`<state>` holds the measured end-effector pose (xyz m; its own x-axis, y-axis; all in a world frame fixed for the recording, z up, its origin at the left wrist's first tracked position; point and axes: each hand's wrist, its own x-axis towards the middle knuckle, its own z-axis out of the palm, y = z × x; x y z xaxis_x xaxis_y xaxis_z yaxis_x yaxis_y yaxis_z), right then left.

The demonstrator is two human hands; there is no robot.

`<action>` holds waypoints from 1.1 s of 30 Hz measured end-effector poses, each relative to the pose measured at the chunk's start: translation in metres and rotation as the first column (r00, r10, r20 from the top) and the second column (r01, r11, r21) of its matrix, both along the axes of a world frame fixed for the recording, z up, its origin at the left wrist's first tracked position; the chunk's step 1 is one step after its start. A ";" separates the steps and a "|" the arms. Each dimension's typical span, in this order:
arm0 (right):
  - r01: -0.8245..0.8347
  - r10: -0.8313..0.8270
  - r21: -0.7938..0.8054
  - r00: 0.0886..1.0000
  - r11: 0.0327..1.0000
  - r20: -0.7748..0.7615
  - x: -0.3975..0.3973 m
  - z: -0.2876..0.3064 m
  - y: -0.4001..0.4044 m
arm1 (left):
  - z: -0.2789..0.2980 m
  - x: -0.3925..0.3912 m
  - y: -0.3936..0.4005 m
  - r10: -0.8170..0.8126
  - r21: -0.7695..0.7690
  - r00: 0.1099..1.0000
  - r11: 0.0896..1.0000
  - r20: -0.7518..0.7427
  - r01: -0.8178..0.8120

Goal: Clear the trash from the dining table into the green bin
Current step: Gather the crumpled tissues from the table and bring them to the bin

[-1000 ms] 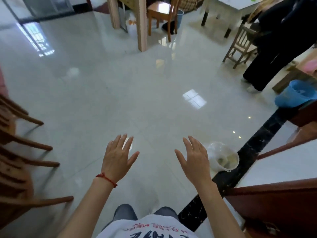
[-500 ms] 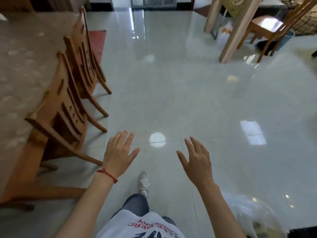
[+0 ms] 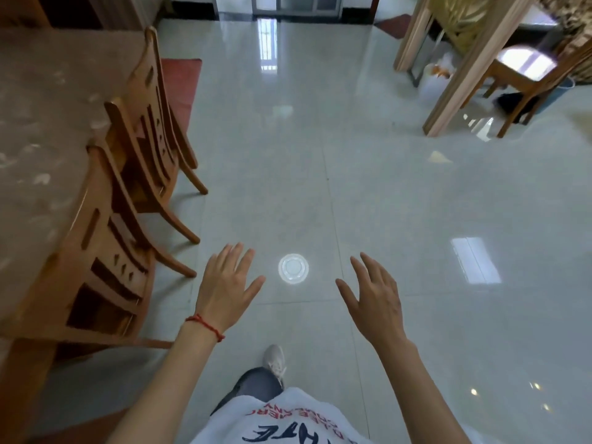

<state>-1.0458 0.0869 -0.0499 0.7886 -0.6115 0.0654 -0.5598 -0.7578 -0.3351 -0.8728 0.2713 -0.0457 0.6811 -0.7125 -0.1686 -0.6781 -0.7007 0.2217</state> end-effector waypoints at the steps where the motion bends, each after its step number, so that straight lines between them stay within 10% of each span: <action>1: 0.008 -0.008 -0.001 1.000 1.000 0.001 0.015 0.000 -0.009 | 0.002 0.016 -0.009 -0.003 -0.003 1.000 1.000 0.005 0.003; 33: -0.228 0.228 -0.016 0.973 0.974 -0.025 0.514 -0.008 -0.347 | -0.008 0.471 -0.321 0.167 -0.014 0.986 0.986 0.011 -0.167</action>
